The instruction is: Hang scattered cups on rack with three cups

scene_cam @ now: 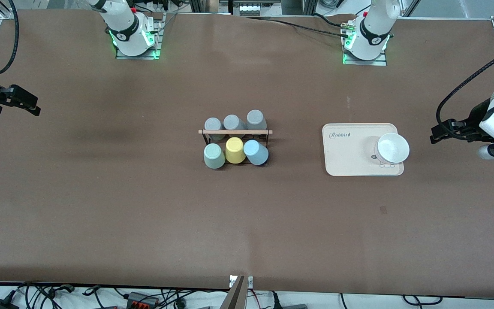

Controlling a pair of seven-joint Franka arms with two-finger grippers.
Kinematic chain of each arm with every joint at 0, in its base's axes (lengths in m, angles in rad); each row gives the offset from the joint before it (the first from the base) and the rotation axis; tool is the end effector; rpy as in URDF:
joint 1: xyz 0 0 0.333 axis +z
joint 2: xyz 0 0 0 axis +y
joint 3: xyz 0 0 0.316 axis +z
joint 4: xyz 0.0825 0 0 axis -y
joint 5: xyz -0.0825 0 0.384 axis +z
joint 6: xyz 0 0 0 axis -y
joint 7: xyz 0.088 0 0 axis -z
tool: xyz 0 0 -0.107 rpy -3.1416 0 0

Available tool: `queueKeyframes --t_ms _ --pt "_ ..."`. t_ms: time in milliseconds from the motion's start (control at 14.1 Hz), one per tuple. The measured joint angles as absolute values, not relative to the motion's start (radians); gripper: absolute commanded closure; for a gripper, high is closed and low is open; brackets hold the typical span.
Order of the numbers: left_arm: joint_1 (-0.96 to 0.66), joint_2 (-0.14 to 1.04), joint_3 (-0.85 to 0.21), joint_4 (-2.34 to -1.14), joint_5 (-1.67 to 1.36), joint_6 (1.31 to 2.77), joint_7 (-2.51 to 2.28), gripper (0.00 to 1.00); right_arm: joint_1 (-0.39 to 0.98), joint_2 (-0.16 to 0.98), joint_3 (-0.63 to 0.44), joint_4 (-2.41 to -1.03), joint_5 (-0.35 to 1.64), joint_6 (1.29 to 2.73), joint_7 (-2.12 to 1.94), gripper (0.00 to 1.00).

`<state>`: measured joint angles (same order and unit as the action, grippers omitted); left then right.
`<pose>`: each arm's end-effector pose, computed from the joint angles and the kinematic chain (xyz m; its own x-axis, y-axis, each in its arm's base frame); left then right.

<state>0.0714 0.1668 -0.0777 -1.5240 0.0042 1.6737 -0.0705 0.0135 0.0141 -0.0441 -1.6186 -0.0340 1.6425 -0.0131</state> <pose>0.6110 0.0001 0.5586 0.9978 0.0646 -0.0172 0.0647 -0.9979 0.0075 0.5640 -0.0205 0.6003 0.9998 -0.0151 0.0093 -0.0154 -0.9993 0.0347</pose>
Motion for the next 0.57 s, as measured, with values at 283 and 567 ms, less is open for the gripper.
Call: queueKeyframes --t_ms 283,567 --pt "0.072 0.167 -0.077 -1.524 0.004 1.676 -0.070 0.00 0.013 0.014 -0.044 -1.616 -0.033 1.634 -0.013 0.00" --pt "0.072 0.167 -0.077 -1.524 0.004 1.676 -0.070 0.00 0.013 0.014 -0.044 -1.615 -0.013 1.619 -0.013 0.00"
